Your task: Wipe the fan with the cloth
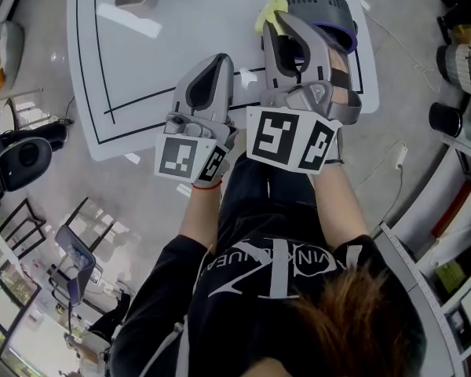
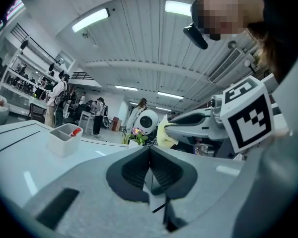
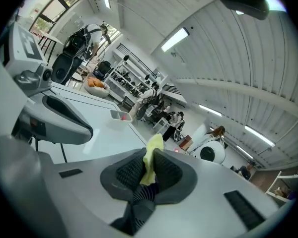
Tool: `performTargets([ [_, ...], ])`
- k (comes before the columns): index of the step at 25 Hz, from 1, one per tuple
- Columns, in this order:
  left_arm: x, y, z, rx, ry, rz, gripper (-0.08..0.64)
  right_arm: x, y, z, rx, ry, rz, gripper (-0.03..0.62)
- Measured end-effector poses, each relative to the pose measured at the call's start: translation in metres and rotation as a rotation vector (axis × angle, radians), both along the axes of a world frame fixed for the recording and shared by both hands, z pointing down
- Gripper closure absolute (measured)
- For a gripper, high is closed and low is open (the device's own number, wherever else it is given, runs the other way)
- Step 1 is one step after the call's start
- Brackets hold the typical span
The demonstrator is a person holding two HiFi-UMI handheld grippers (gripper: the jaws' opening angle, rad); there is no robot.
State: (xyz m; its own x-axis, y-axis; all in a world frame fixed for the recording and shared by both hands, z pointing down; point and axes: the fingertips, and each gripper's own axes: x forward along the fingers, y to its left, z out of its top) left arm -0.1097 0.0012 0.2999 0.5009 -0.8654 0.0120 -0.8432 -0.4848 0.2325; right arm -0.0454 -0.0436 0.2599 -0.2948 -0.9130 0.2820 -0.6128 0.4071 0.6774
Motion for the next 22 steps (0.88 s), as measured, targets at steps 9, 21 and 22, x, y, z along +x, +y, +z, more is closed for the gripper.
performTargets([
  [9, 0.007, -0.007, -0.013, 0.032, 0.003, 0.051, 0.549, 0.03, 0.0, -0.022, 0.041, -0.041, 0.094, 0.55],
  [21, 0.019, -0.029, -0.025, 0.055, -0.036, 0.057, 0.549, 0.074, -0.002, -0.034, 0.056, -0.101, 0.164, 0.552],
  [22, 0.02, -0.032, -0.025, 0.055, -0.036, 0.055, 0.549, 0.077, -0.003, -0.033, 0.056, -0.098, 0.167, 0.552],
])
